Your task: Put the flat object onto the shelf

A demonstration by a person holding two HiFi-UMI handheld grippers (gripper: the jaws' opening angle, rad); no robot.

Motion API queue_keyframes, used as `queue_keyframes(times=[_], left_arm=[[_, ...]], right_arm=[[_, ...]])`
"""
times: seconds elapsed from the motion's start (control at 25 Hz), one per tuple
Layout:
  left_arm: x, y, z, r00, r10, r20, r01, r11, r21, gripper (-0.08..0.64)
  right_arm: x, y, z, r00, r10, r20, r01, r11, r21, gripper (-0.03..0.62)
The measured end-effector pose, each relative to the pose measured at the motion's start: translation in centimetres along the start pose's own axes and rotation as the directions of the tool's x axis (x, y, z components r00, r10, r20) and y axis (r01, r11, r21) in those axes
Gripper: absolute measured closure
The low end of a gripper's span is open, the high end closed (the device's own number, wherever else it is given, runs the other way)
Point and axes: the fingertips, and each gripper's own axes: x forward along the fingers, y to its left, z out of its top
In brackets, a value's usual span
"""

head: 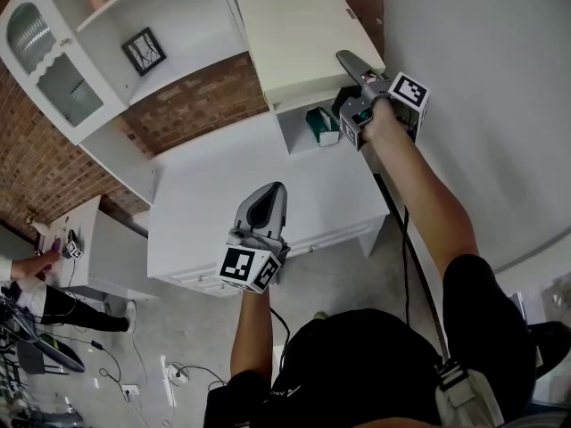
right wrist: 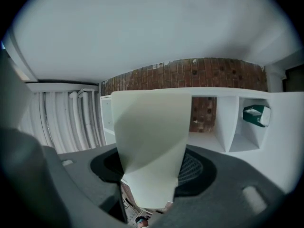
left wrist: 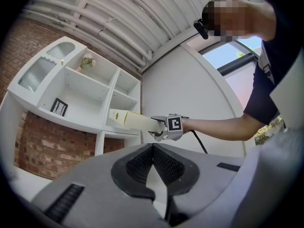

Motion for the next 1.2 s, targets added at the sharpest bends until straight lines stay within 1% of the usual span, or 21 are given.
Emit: queue_keyframes(times=[0.28,0.44,0.52,0.64,0.8,1.0,1.2], left_arm=[[2.4,1.0,-0.5,0.998,-0.052,0.044,0.051,0.998,0.026,0.561],[3.8,3.0,1.9,0.995,-0.081,0.058,0.079,0.996,0.028,0.561],[4.5,3.9,3.1,0.994,-0.086,0.068,0.084,0.996,0.034,0.561],[5.1,4.3,3.6,0.994,-0.08,0.077,0.077,0.996,0.045,0.561],[5.7,4.9,3.4,0.996,-0.048,0.068,0.045,0.998,0.045,0.561],[7.1,5.3,3.1,0.998,-0.024,0.059,0.021,0.999,0.05,0.561],[8.1,5.7,2.4,0.998,-0.005,0.056,0.002,0.998,0.056,0.561]], right_arm=[[1.4,-3.6,2.3,1.0,-0.016,-0.001,0.016,1.0,-0.015,0.318],[4.7,-3.2,2.2,0.999,-0.052,0.01,0.052,0.998,-0.019,0.318],[6.2,-3.3,2.1,0.998,-0.07,0.012,0.07,0.998,-0.002,0.316],[7.2,-3.7,2.4,0.997,-0.073,0.014,0.073,0.997,0.026,0.314],[8.5,-3.2,3.8,0.999,-0.041,0.027,0.04,0.999,0.032,0.307],[10.6,-1.6,5.7,0.999,0.042,0.034,-0.042,0.999,-0.01,0.281],[12.8,-1.5,6.3,0.997,0.08,0.005,-0.08,0.995,-0.053,0.264]])
